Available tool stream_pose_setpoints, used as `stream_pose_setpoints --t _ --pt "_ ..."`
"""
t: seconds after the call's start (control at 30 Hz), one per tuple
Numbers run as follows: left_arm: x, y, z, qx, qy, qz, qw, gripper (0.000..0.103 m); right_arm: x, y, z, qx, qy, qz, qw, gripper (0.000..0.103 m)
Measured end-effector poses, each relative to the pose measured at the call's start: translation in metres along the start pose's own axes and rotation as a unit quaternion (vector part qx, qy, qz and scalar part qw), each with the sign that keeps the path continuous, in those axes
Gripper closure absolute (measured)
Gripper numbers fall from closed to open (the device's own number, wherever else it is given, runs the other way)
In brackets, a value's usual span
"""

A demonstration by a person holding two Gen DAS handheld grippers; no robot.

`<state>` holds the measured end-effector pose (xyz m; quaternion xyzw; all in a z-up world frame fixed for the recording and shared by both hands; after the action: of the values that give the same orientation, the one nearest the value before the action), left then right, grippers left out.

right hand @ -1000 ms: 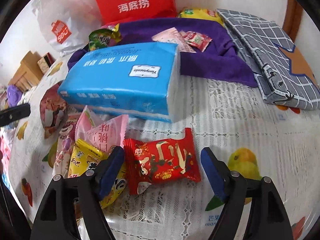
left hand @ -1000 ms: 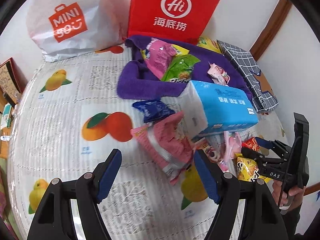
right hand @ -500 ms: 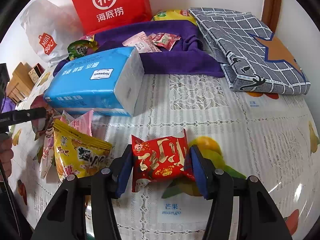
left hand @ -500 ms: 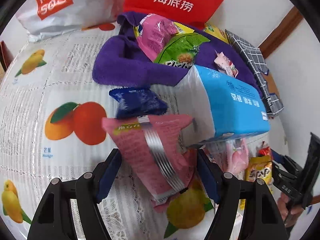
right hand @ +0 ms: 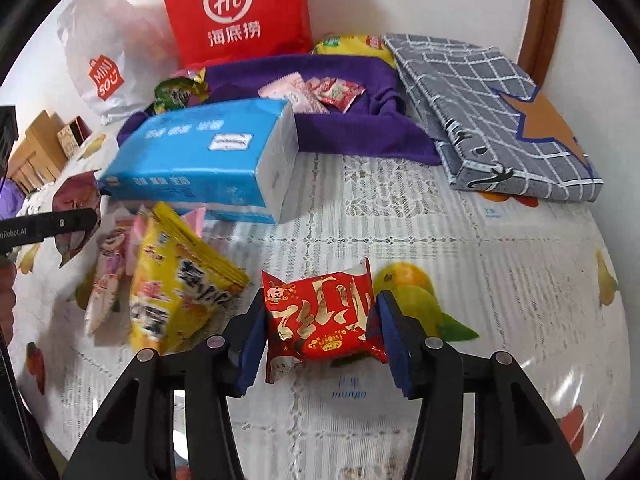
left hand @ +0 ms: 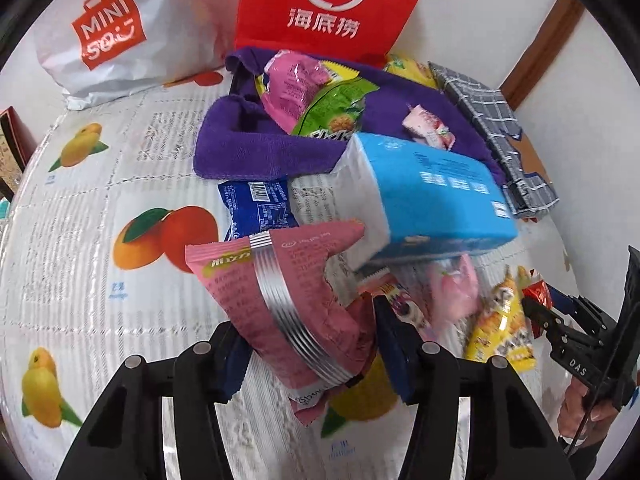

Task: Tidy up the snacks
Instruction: 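Lift and carry the pink wafer bag with left tool while right tool carries red packet over towel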

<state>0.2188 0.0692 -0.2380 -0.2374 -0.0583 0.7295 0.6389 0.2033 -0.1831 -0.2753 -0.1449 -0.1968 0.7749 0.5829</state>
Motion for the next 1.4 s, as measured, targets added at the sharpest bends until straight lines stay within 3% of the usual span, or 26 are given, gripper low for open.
stream_pose_setpoints --t 0.63,1.4 --pt "-0.054 0.004 0.085 -0.079 0.036 -0.029 0.9958 0.049 0.012 -0.035 0.109 -0.093 0.006 -0.019 0.995 0.051" --pt "-0.083 -0.025 0.104 -0.098 0.043 -0.035 0.9936 0.049 0.008 -0.073 0.122 -0.117 -0.003 -0.021 0.993 0.051"
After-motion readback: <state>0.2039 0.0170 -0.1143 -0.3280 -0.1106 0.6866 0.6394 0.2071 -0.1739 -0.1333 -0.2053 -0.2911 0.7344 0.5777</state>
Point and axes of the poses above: each gripper's, at about its wrist camera, not at the fingertips, and z roughly against the way its jaws point, x to its left, y to its underside, the point moved 9 cm from there along -z, roughly the way its jaws point, and after that the axes turned 7 degrees about z, right-handed, at the moved point
